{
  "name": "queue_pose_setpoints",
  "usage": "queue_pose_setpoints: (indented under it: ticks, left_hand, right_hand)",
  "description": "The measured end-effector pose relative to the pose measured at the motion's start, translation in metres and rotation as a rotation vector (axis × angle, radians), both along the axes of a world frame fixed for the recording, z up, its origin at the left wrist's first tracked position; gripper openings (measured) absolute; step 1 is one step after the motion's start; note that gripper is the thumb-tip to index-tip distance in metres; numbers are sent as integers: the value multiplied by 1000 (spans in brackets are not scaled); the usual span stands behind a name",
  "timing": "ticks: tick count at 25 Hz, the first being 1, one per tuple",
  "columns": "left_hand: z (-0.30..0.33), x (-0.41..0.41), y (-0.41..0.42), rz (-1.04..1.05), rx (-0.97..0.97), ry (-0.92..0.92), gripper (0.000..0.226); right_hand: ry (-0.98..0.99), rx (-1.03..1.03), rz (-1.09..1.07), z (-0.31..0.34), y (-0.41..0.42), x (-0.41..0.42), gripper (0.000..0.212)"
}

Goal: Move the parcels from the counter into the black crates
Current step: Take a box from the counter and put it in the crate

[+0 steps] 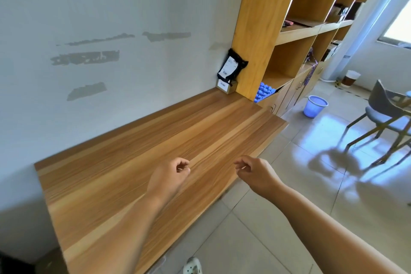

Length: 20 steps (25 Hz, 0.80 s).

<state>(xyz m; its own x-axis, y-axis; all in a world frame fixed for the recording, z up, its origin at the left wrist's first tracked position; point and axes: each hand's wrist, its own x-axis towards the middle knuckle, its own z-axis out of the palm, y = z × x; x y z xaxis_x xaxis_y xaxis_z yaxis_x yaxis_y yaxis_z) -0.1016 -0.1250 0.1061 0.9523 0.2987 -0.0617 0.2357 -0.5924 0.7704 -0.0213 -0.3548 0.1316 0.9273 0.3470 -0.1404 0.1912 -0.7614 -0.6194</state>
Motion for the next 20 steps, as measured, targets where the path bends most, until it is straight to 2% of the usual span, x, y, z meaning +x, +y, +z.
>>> queue_pose_setpoints:
  ticks: [8, 13, 20]
  left_hand:
    - [-1, 195, 7, 117, -142, -33, 15]
    - [6, 296, 29, 172, -101, -21, 16]
    - [7, 382, 49, 191, -11, -6, 20]
  right_hand:
    - [-27, -97, 22, 16, 13, 200, 24]
    - [-22, -106, 40, 18, 41, 310, 23]
    - [25, -50, 45, -1, 62, 434, 18]
